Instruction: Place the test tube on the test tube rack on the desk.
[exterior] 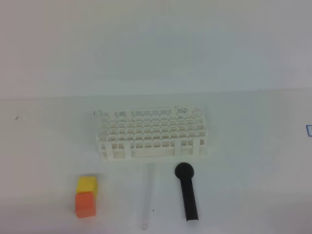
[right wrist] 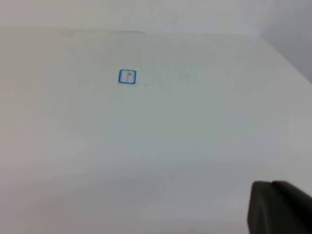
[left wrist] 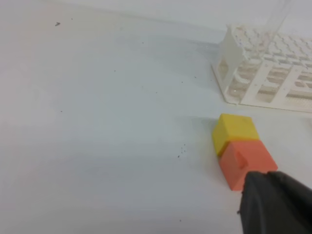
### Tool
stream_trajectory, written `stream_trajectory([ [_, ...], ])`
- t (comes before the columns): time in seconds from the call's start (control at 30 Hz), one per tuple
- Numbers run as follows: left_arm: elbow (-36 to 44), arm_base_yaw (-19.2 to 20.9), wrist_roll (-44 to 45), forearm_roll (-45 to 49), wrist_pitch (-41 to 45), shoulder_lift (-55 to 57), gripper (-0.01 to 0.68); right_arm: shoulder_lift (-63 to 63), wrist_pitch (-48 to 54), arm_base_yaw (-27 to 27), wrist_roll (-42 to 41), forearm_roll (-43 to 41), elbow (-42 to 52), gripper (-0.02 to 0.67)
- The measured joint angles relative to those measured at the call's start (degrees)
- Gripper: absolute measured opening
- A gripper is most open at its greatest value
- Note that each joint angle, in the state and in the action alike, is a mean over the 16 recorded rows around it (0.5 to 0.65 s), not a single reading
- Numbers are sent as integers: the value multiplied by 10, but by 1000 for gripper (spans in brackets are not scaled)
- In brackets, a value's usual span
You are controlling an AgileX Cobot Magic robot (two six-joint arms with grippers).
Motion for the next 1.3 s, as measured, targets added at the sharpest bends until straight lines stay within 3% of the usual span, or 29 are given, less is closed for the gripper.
stream_trajectory([
  [0.97,0,0,2,4,-3,0,-1,0,0,0,0,0,0,-1],
  [1.3,0,0,-12,-60,-34,0,-1,0,0,0,0,0,0,-1],
])
